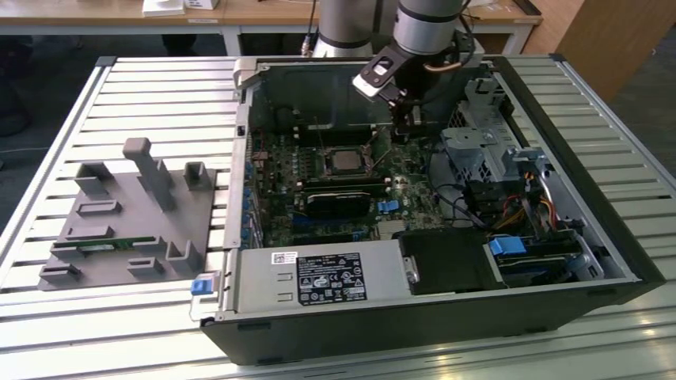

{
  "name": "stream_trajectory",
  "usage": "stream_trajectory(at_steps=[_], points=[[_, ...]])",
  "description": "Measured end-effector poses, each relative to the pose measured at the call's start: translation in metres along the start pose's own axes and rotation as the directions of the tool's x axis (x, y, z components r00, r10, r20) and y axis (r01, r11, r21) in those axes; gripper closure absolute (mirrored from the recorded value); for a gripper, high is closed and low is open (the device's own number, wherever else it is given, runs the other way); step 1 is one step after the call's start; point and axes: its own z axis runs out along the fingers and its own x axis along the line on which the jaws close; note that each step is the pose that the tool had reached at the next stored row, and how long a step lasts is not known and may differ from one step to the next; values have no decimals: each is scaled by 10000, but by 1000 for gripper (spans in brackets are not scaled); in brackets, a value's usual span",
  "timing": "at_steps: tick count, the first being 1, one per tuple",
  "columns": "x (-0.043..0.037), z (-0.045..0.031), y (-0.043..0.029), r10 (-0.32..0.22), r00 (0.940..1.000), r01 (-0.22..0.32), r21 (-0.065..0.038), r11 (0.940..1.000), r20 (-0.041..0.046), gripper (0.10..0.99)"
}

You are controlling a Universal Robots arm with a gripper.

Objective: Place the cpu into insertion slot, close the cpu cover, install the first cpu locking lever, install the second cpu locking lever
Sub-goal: 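Close the cpu cover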

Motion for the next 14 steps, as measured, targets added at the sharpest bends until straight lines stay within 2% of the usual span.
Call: stream_trajectory(at_steps=[14], points=[[1,0,-35,0,10000,0,0,10000,0,980]])
